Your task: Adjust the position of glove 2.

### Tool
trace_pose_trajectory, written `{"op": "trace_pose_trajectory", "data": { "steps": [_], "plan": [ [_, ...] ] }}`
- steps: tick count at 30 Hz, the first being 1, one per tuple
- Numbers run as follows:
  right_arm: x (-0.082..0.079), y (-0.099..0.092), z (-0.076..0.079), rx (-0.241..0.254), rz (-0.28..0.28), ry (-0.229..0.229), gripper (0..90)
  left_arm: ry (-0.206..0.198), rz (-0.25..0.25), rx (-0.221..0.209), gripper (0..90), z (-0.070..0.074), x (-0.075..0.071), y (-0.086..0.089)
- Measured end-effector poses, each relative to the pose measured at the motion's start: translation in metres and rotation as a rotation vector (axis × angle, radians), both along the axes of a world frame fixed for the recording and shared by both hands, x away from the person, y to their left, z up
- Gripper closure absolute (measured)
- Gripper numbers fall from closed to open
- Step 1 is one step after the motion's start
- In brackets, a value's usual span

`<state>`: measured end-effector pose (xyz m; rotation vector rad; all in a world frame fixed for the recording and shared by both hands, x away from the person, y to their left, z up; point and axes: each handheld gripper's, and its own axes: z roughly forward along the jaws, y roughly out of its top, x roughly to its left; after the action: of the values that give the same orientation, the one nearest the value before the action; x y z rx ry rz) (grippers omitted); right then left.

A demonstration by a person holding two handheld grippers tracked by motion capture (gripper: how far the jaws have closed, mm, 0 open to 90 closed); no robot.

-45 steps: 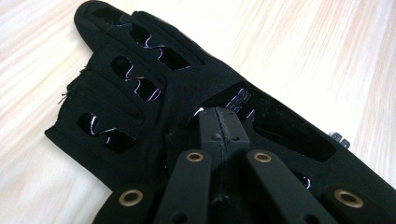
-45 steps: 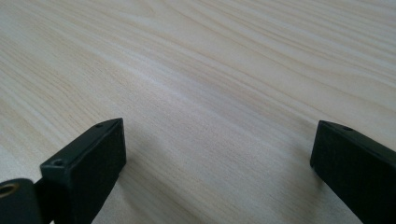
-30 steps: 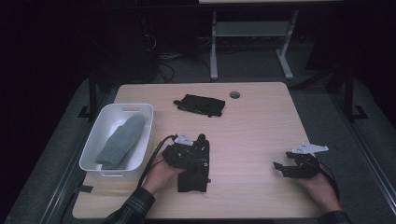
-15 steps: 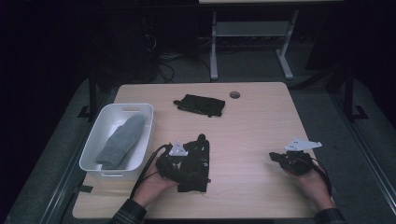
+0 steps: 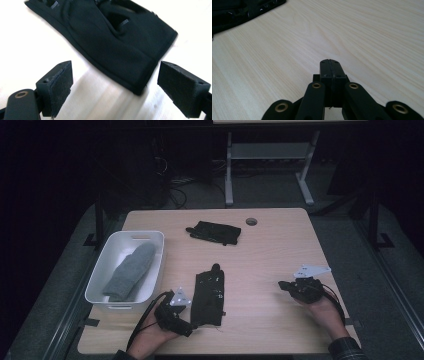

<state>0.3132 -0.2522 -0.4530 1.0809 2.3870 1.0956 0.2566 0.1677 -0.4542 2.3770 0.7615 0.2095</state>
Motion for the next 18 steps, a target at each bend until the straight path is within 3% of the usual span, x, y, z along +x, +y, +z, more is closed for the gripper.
{"op": "trace_pose_trajectory", "data": {
  "steps": [9,18],
  "plan": [
    [0.02,0.017,0.009,0.007,0.052,0.007,90.0,-0.03,-0.027,0.032,12.2,-0.01,0.0,0.005],
    [0.058,0.045,0.024,0.028,0.093,-0.016,90.0,-0.087,-0.095,-0.072,12.3,-0.019,-0.004,0.02]
  ]
}}
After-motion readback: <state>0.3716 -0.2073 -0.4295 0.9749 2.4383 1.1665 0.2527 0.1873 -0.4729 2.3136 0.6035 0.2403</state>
